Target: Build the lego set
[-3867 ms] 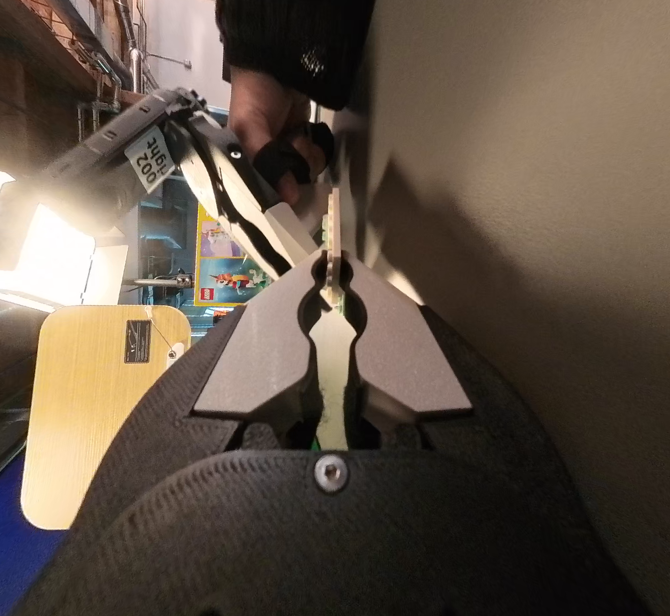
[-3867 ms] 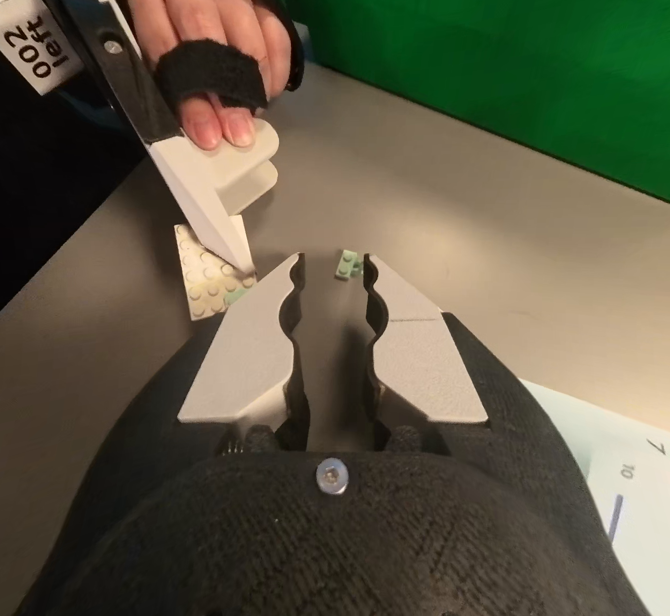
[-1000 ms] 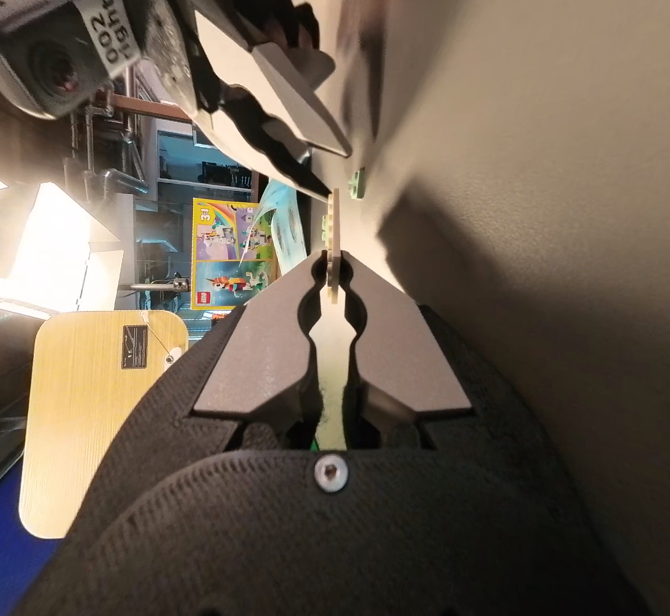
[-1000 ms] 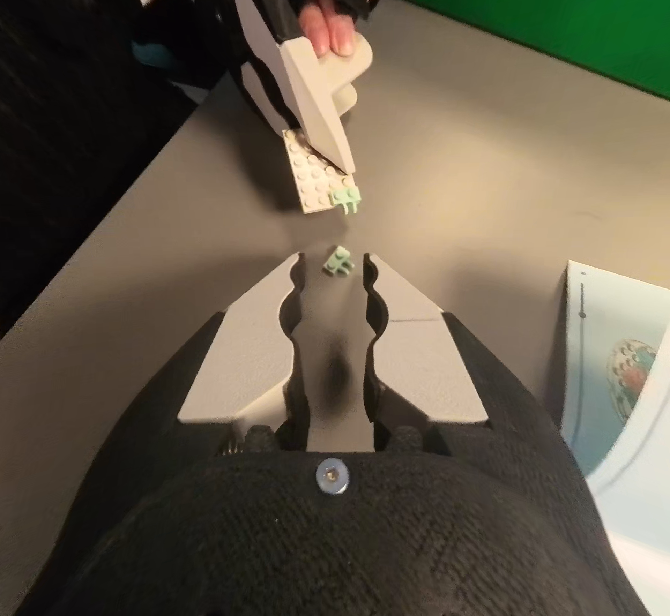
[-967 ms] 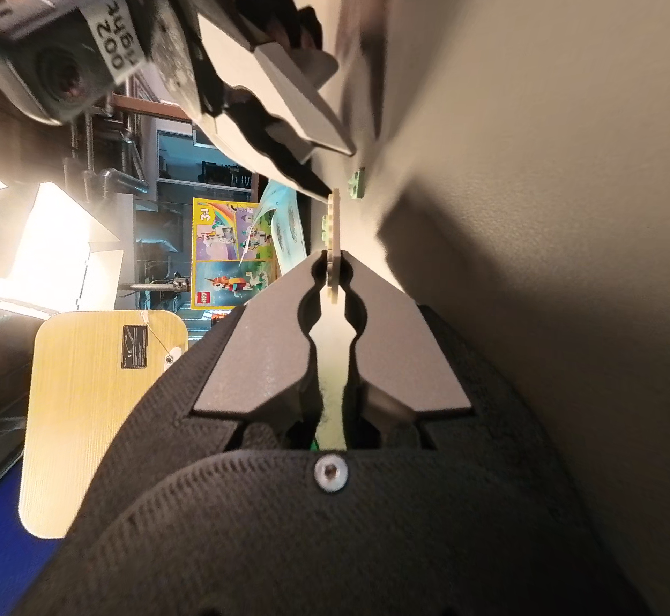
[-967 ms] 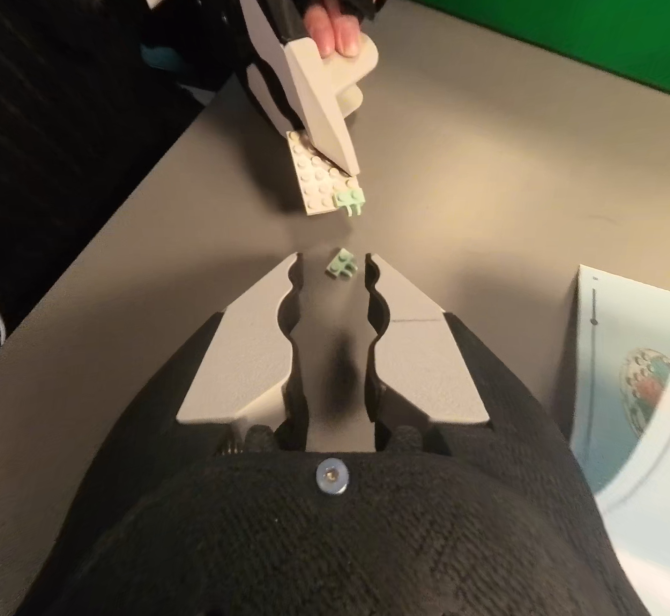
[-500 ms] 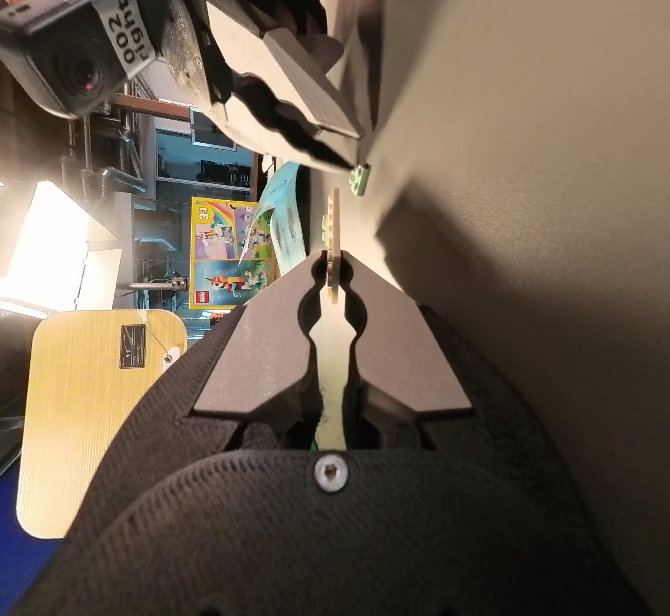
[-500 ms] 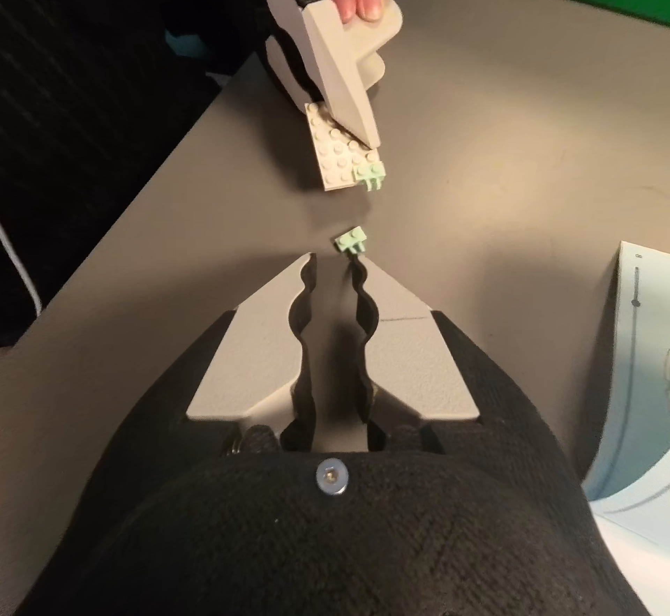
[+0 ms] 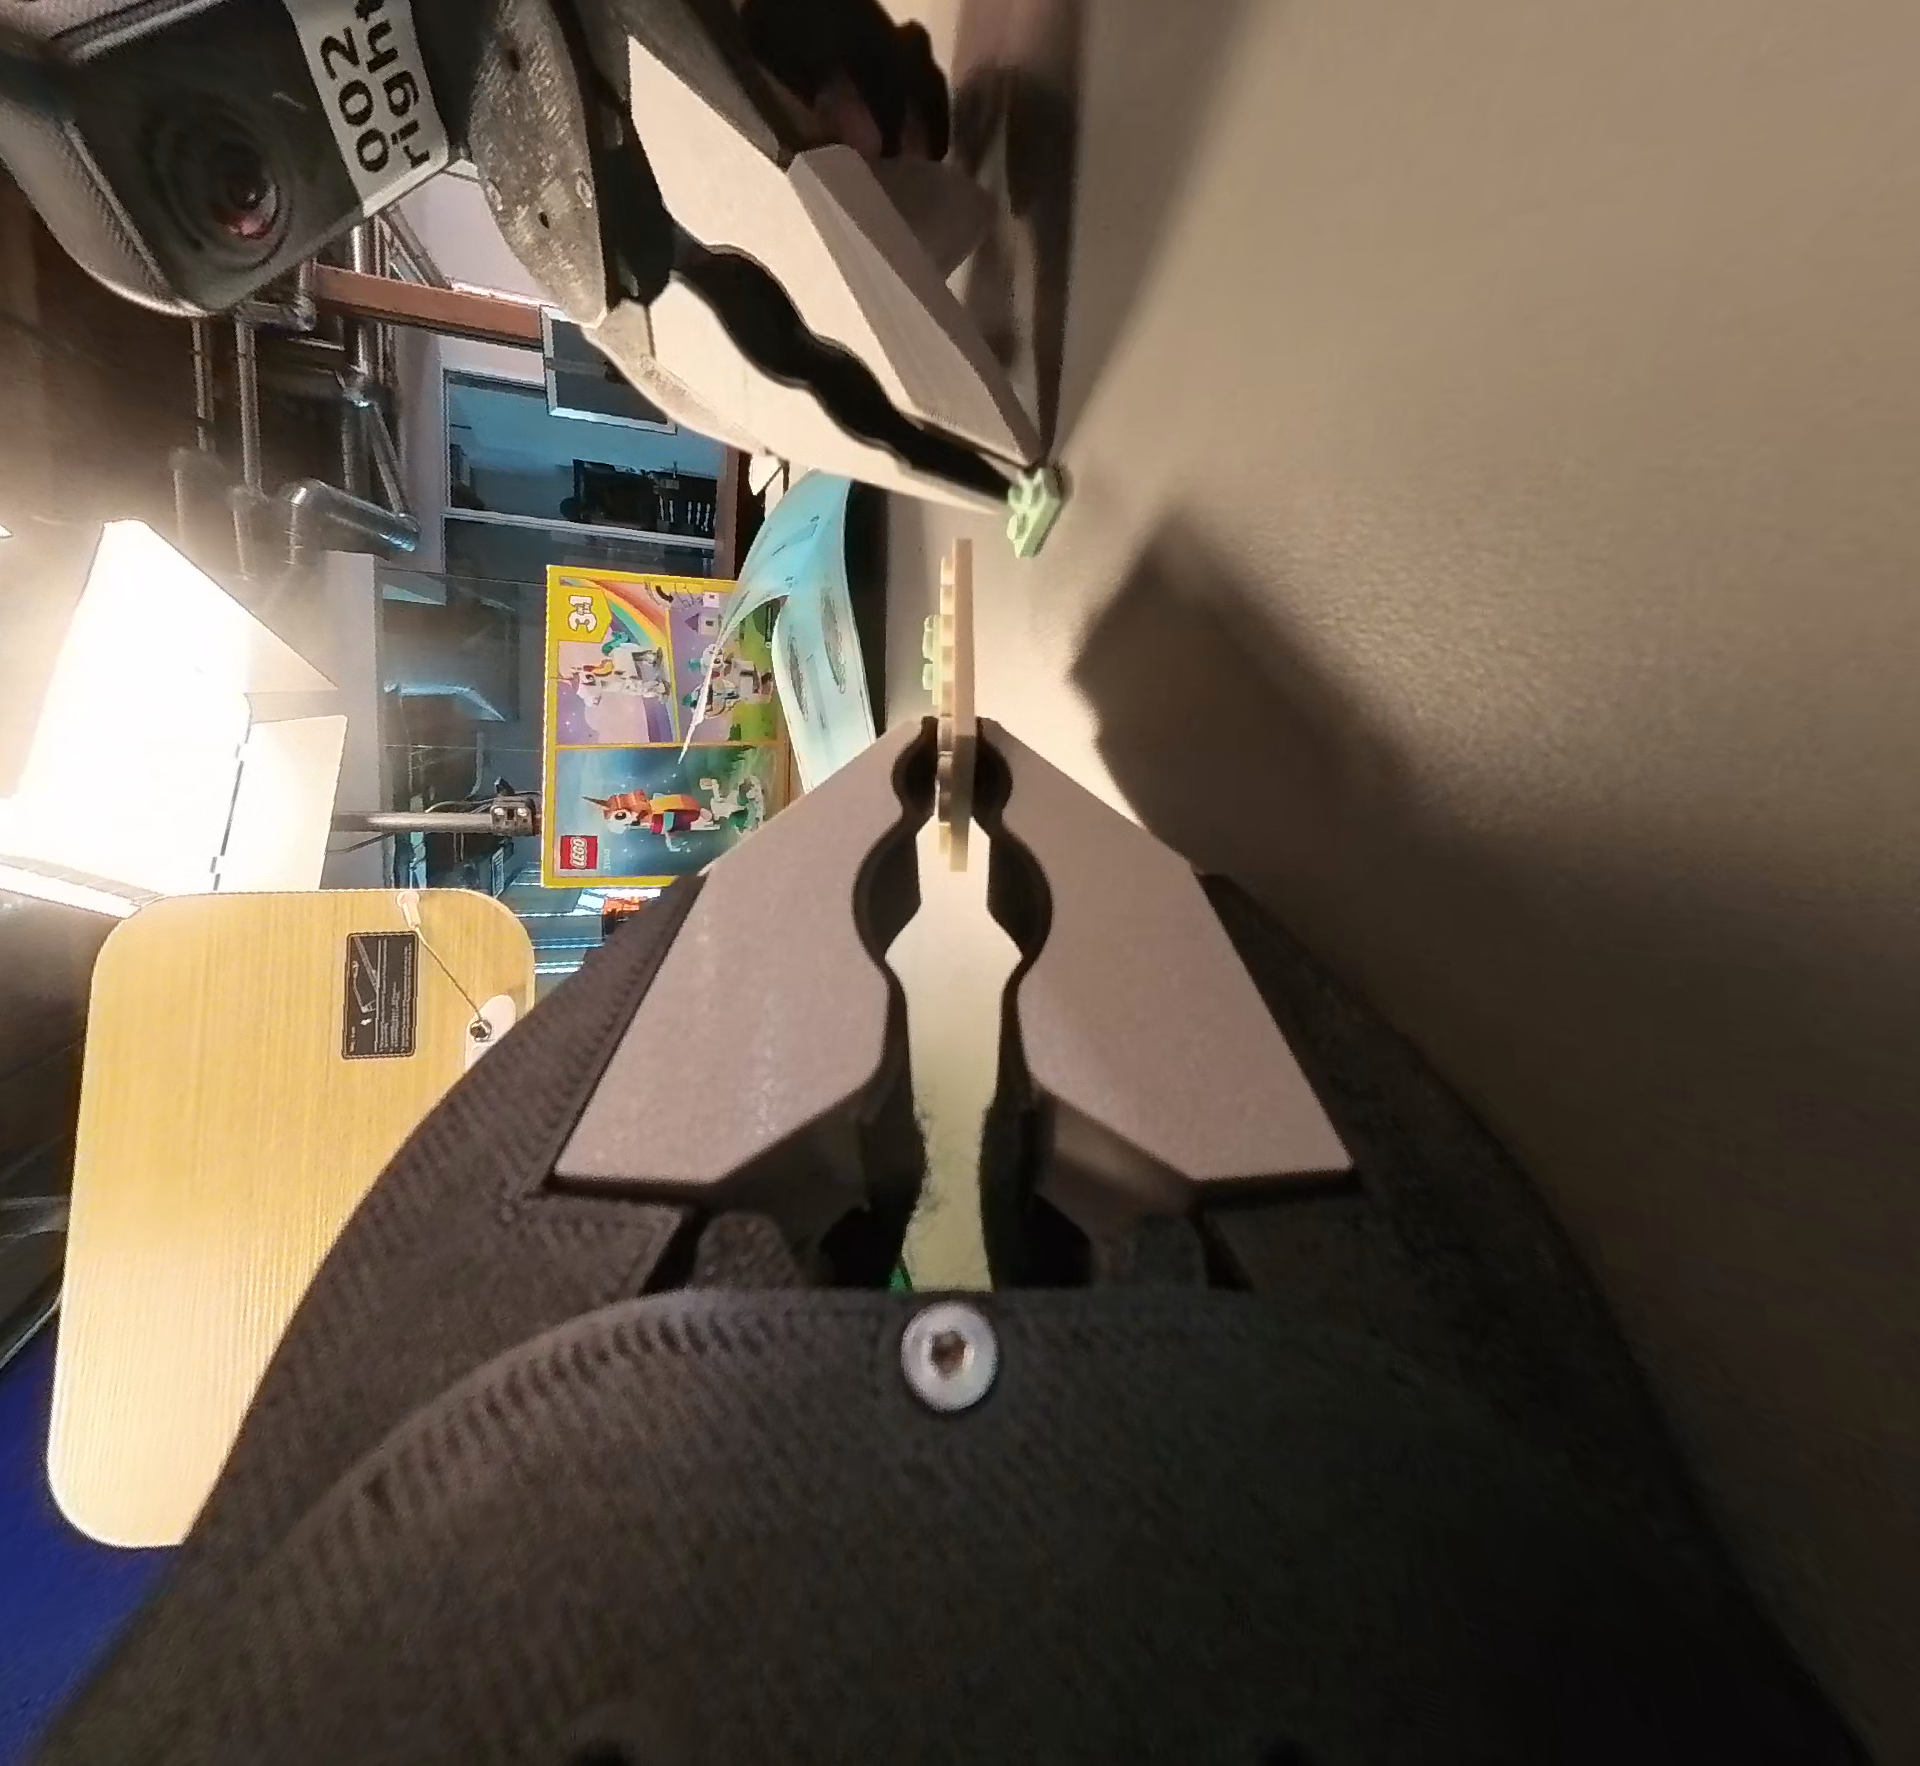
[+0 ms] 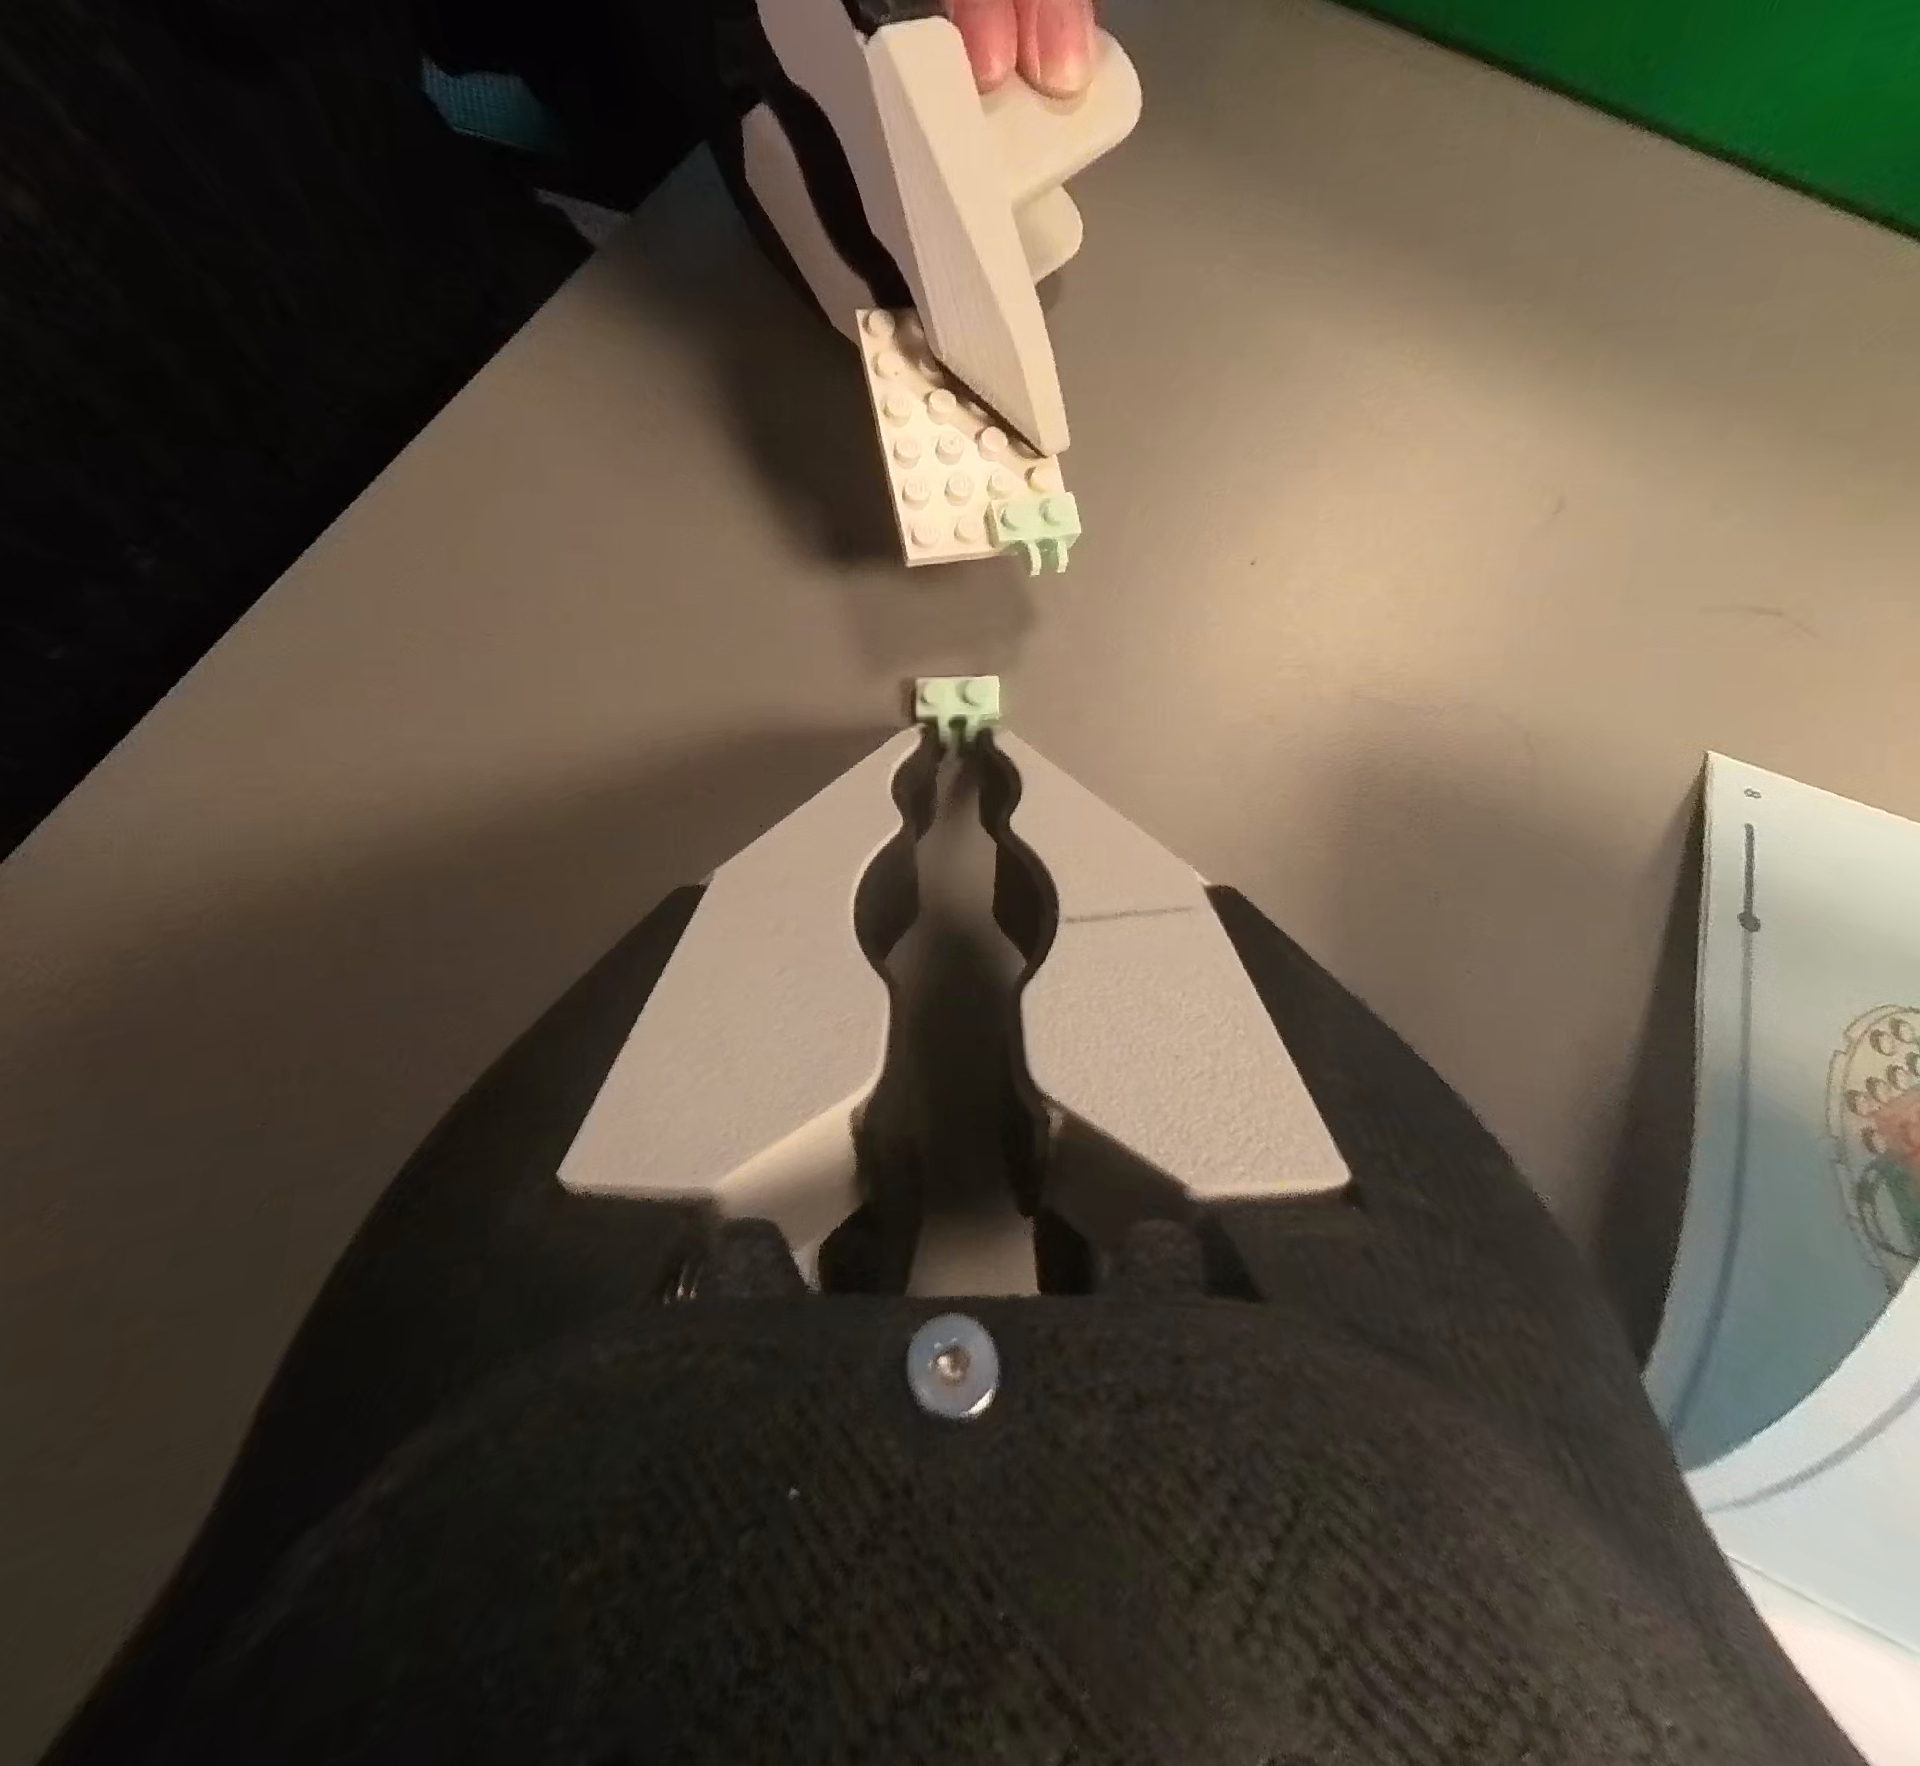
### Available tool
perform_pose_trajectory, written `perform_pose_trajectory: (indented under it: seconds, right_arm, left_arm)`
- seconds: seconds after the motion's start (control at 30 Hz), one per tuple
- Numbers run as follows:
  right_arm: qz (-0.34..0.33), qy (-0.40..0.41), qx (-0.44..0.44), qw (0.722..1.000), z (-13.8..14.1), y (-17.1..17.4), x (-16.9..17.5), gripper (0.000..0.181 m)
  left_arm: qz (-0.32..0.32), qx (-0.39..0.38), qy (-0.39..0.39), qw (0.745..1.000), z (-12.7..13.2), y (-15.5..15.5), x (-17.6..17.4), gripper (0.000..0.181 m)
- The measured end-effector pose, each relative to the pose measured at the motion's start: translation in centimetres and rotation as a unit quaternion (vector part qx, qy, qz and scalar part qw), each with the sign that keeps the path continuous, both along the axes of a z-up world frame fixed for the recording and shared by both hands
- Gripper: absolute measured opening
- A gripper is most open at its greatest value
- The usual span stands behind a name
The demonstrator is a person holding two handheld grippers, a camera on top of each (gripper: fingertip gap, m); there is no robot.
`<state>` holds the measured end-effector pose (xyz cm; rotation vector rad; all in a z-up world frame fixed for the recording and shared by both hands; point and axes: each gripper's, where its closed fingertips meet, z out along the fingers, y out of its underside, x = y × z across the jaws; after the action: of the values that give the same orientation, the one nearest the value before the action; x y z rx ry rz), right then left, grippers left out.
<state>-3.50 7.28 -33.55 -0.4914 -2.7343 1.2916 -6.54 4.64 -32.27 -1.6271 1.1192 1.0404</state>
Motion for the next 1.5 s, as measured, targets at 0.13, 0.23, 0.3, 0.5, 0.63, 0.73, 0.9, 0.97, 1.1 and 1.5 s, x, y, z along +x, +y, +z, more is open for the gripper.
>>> perform_pose_trajectory:
  seconds: [0.13,0.23,0.3,0.5,0.63,0.73,0.9,0.97,1.1,1.5]
  right_arm:
    - [0.000,-0.013,-0.001,1.000,0.0,-0.1,0.2,0.005]
    - [-0.005,-0.014,-0.029,0.999,1.3,-0.4,-0.1,0.005]
    - [-0.008,-0.013,-0.076,0.997,3.0,-0.9,-0.4,0.005]
    - [0.015,-0.007,-0.072,0.997,3.7,-1.8,-0.3,0.005]
    - [0.031,0.001,-0.038,0.999,3.4,-2.0,-0.3,0.005]
    - [0.042,0.007,-0.010,0.999,3.1,-2.1,-0.3,0.005]
    - [0.054,0.019,0.021,0.998,3.0,-2.3,-0.3,0.005]
    - [0.056,0.023,0.029,0.998,3.0,-2.3,-0.3,0.005]
    - [0.059,0.026,0.042,0.997,2.8,-2.4,-0.3,0.007]
    - [0.004,0.068,0.065,0.996,3.3,-1.7,-1.1,0.041]
  left_arm:
    - [-0.002,-0.004,-0.002,1.000,0.0,0.0,0.1,0.004]
    - [-0.004,-0.002,0.002,1.000,0.0,0.0,0.1,0.004]
    - [-0.004,0.001,0.007,1.000,0.2,0.0,0.1,0.004]
    - [-0.005,0.029,0.049,0.998,1.0,0.0,0.2,0.004]
    - [-0.009,0.035,0.057,0.998,1.2,0.0,0.4,0.004]
    - [-0.011,0.035,0.057,0.998,1.3,-0.1,0.4,0.004]
    - [-0.012,0.035,0.057,0.998,1.3,-0.1,0.4,0.004]
    - [-0.012,0.034,0.056,0.998,1.4,-0.1,0.4,0.004]
    - [-0.012,0.034,0.055,0.998,1.4,-0.1,0.4,0.004]
    - [0.000,0.029,0.043,0.999,1.5,0.0,-0.1,0.004]
